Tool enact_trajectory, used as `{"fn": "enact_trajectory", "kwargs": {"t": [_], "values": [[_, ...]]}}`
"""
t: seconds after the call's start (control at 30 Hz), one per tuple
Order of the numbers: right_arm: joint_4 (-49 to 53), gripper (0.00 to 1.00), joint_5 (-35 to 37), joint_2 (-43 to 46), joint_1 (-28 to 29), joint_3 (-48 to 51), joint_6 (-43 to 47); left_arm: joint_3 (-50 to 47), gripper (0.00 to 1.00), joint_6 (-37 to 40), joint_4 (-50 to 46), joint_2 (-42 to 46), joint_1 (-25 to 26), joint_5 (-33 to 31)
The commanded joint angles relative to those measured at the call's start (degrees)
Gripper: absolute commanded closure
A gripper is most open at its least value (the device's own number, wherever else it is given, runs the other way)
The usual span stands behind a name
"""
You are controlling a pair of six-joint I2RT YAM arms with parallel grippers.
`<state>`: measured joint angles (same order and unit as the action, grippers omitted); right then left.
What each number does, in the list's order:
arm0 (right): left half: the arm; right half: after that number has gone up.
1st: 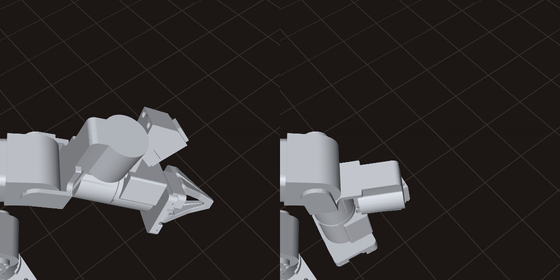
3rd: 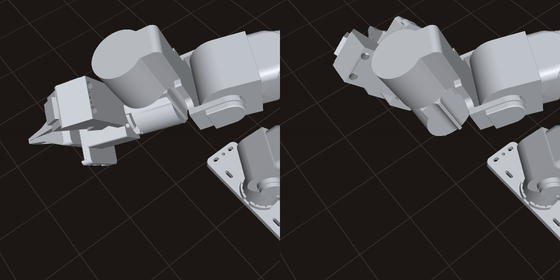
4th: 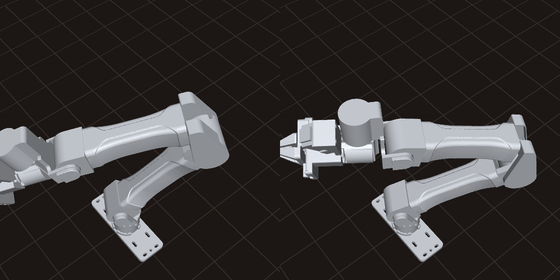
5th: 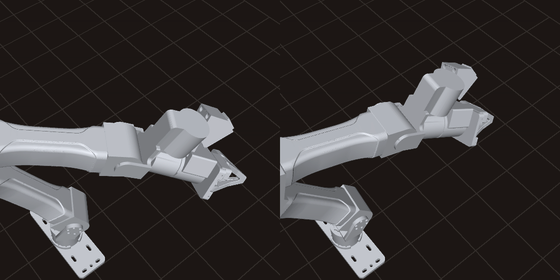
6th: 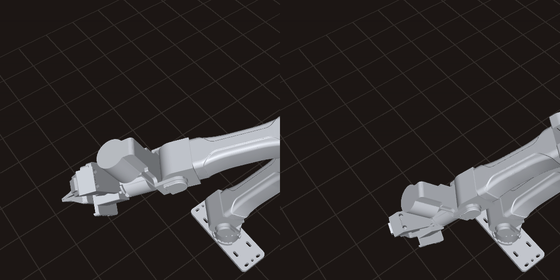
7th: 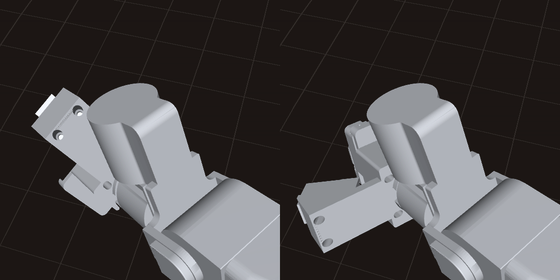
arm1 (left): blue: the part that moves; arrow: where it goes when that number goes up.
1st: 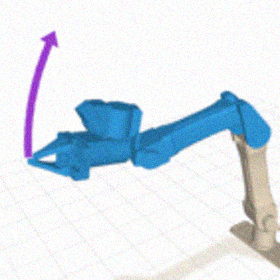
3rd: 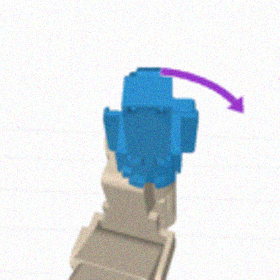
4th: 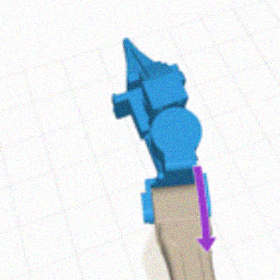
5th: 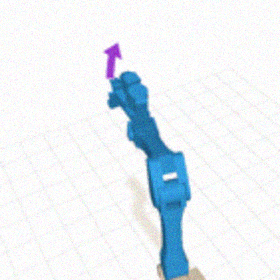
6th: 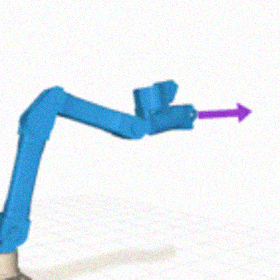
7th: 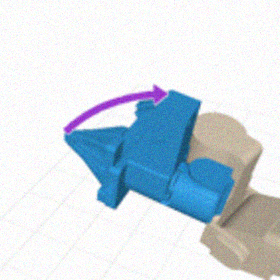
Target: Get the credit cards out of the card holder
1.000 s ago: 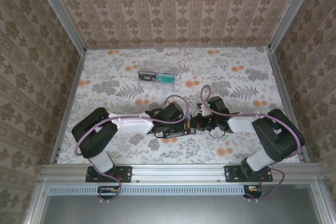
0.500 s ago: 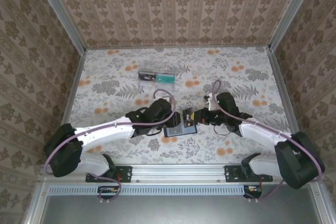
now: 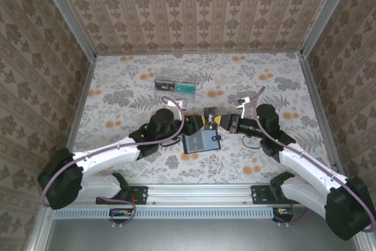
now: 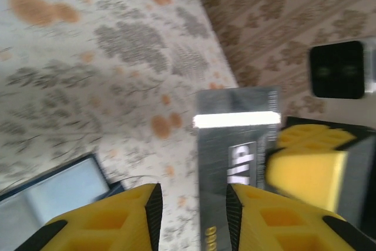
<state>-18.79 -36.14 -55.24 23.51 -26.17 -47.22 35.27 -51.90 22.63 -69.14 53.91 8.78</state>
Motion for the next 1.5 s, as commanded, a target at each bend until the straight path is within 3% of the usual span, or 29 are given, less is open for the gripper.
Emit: {"fn": "enact_trajectory", "kwargs": {"t": [0.0, 0.47, 0.67, 0.87, 0.97, 1.03, 1.07, 1.1, 1.33, 1.47], "values": [[-6.8, 1.00, -3.6, -0.5, -0.3, -0.1, -3.7, -0.6, 0.65, 1.0, 9.1, 0.1, -0.4, 5.3], [-8.6, 1.00, -5.4, -0.6, -0.3, 0.2, -4.7, -2.3, 0.66, 0.7, 7.6, 2.6, -1.2, 4.2], [-11.2, 1.00, -6.7, -2.5, -0.3, 0.5, -5.4, -2.1, 0.75, 0.7, 11.1, 1.6, -1.2, 8.9], [-11.5, 1.00, -7.2, -2.9, -0.3, 0.7, -5.0, -3.2, 0.82, 0.1, 12.7, 1.8, -1.3, 8.9], [-10.9, 1.00, -7.4, -3.0, -0.3, 1.0, -4.1, -3.6, 0.93, 0.0, 13.1, 2.5, -1.4, 9.1], [-10.1, 0.75, -6.9, -3.0, -0.3, 1.1, -3.7, -3.6, 0.97, 0.0, 13.1, 2.9, -1.4, 9.1], [-9.5, 0.56, -6.6, -3.0, -0.3, 1.2, -3.4, -3.7, 0.98, 0.2, 13.0, 3.1, -1.4, 9.0], [-8.8, 0.46, -6.3, -2.9, -0.3, 1.1, -3.0, -3.6, 0.99, 0.2, 12.5, 3.4, -1.5, 8.8], [-0.8, 0.13, -2.7, -0.1, -1.2, 0.6, 1.2, -3.2, 1.00, 2.5, 4.9, 7.0, -2.7, 7.1], [5.1, 0.00, -0.1, 1.9, -1.4, -0.5, 4.9, 0.4, 1.00, 7.5, -10.7, 10.3, -4.5, 3.6]]}}
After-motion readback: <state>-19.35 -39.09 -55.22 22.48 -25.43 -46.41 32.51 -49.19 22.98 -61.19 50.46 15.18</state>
